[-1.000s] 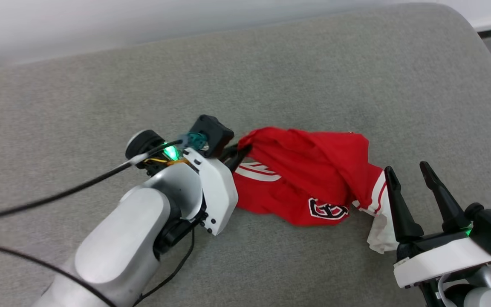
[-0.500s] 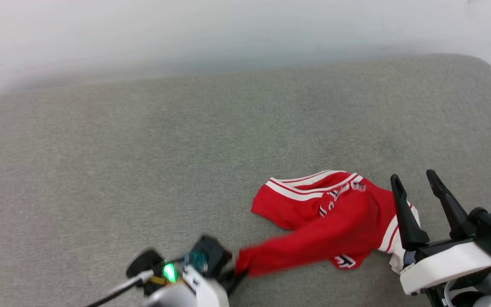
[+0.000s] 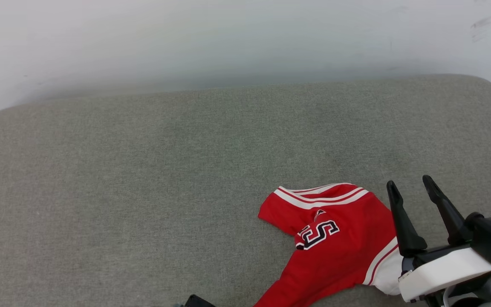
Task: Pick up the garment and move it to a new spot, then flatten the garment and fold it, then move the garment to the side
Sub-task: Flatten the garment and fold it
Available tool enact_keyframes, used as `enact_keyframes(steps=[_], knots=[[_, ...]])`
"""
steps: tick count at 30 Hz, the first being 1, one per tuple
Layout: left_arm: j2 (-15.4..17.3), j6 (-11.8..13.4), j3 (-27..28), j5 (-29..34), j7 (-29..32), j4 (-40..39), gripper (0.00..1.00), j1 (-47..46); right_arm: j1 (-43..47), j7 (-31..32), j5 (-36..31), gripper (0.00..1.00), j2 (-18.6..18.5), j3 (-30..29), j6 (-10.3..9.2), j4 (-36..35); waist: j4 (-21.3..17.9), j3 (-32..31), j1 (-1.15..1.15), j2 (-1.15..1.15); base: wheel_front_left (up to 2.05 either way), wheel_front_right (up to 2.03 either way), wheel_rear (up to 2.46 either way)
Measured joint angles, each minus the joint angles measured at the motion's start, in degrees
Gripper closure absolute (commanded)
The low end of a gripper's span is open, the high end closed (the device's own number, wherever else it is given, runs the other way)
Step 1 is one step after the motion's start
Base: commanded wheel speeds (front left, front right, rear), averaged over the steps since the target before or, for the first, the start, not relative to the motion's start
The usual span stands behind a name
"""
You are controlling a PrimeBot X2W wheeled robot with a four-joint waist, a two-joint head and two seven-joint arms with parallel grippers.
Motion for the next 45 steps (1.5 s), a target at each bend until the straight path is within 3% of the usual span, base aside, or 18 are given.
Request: enact_keyframes(steps=[14, 23, 30, 31, 34, 45], knots=[[-3.4, 4.8, 7.4, 6.6, -19.2, -3.7, 0.0, -4.5, 1.0, 0.6, 0.0, 0.0, 0.0, -0.3, 0.0, -1.1, -0.3, -2.0, 0.0, 0.0, 0.0, 0.0, 0.0], [-4.0, 5.4, 11.4, 8.3, -21.7, -1.9, 0.0, -14.2, 0.7, 0.7, 0.0, 0.0, 0.0, -0.5, 0.0, -2.1, -1.3, 0.5, 0.0, 0.0, 0.0, 0.0, 0.0], [-6.2, 0.5, 9.9, 5.9, -14.5, 4.6, 0.0, -25.0, -1.7, -0.1, 0.3, 0.0, 0.0, 0.0, 0.0, -1.8, -2.8, 5.4, 0.01, 0.0, 0.0, 0.0, 0.0], [-6.7, -1.5, 8.8, 4.4, -9.8, 8.2, 0.0, -28.5, -2.4, -0.8, 1.0, 0.0, 0.0, 0.0, 0.0, -1.0, -3.8, 7.4, 0.01, 0.0, 0.0, 0.0, 0.0], [-7.1, -3.5, 7.2, 3.0, -4.8, 11.3, 0.0, -30.9, -3.0, -1.4, 1.2, 0.0, 0.0, 0.0, 0.0, -0.2, -4.9, 9.0, 0.01, 0.0, 0.0, 0.0, 0.0], [-7.7, -7.0, 1.3, 1.8, 8.5, 20.3, 0.0, -36.4, -4.6, -3.6, 2.2, 0.0, 0.0, 0.4, 0.0, 2.1, -7.5, 12.7, 0.01, 0.0, 0.0, 0.0, 0.0]])
